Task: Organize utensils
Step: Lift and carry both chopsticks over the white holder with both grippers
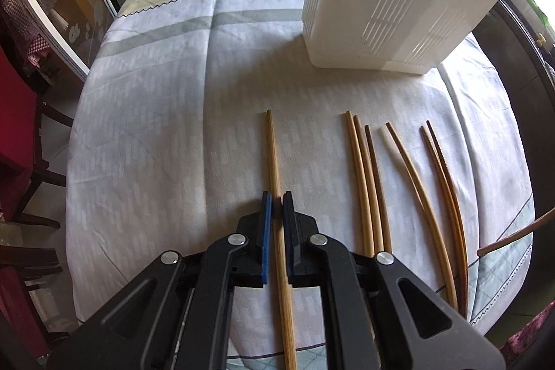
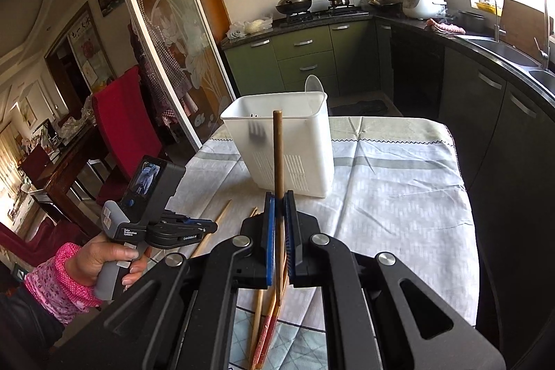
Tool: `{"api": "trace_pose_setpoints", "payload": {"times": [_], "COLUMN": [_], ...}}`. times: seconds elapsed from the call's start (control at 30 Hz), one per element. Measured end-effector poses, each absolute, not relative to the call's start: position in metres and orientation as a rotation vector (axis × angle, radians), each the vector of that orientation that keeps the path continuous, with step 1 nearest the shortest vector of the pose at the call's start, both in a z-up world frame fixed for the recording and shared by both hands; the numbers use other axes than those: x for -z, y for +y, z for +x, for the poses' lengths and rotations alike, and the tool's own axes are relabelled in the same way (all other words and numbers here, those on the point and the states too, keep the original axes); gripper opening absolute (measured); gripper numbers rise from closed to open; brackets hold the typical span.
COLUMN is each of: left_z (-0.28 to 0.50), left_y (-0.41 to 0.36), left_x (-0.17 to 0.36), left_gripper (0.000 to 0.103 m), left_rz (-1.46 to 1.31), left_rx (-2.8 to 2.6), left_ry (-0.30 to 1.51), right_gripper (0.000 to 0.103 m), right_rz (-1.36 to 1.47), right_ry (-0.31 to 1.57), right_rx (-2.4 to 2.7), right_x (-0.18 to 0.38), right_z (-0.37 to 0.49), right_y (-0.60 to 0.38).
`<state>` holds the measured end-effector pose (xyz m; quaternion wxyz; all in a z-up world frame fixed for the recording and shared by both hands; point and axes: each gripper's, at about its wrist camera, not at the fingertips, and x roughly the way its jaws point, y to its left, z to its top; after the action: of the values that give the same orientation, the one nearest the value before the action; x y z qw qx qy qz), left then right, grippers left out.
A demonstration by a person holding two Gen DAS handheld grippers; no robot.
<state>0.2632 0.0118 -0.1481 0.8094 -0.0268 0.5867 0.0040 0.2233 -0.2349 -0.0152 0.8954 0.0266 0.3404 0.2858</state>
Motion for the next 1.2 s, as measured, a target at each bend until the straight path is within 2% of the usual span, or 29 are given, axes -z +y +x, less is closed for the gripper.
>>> {"api": "trace_pose_setpoints", "payload": {"times": [0.2, 0.67, 0.87, 1.2], "left_z": [0.263, 0.158, 0.147, 0.191], "left_y": [0.006, 0.006, 0.006, -0.002], "left_x": [0.142, 0.022, -0.003, -0.061], "left_gripper": [0.006, 0.006, 0.006, 0.006], "left_rz": [-0.053, -0.027, -0.046, -0.087], "left_rx": [-0.001, 0.014, 0.054, 0.129], "left_ry": [1.229, 0.743, 0.688, 0.661], "right_gripper": [0.006, 0.006, 0.006, 0.006], "right_rz": [0.054, 0.028, 0.021, 0.000], "right_ry": [0.694, 0.643, 0.627, 0.600], "right_rx": [-0.599, -0.615, -0.625, -0.622], "right_x": [0.012, -0.009, -0.019, -0.036], "right_z": [0.221, 0.203, 0.203, 0.209], "right_y": [-0.236, -0.234, -0.227, -0.226]}}
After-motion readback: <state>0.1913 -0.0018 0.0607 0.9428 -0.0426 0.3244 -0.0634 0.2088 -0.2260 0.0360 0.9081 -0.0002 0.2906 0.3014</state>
